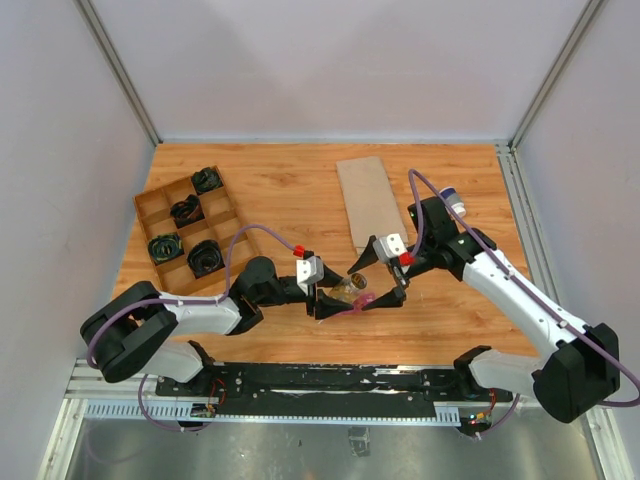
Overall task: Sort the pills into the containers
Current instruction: Screw the lid of the pill bottle onto the pill bottle.
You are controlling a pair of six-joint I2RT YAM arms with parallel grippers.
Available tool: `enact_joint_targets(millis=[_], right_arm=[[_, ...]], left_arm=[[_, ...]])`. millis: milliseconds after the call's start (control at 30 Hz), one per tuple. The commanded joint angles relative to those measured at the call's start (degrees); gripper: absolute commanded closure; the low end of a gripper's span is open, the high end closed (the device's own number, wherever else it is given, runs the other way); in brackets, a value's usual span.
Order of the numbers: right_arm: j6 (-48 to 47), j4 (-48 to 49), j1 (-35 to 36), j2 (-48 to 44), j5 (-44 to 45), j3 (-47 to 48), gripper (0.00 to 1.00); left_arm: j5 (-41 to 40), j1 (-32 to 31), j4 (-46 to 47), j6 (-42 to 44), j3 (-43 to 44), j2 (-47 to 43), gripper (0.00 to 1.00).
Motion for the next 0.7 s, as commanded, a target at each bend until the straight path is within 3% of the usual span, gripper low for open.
enact_joint_targets(millis=[0, 167, 667], right_arm=[[1.8, 0.6, 1.0, 0.1, 1.4, 1.8, 0.21], [3.6, 1.9, 0.9, -0.1, 2.3, 1.9, 0.25], [10.7, 6.4, 0.9, 0.3, 3.7, 1.2, 0.55]], left_arm=[[1.6, 0.2, 1.9, 0.2, 1.3, 0.1, 1.00], [2.1, 0.2, 2.6, -0.2, 1.6, 0.6, 1.00], [1.3, 0.2, 6.2, -1.8, 0.4, -0.3, 1.00]])
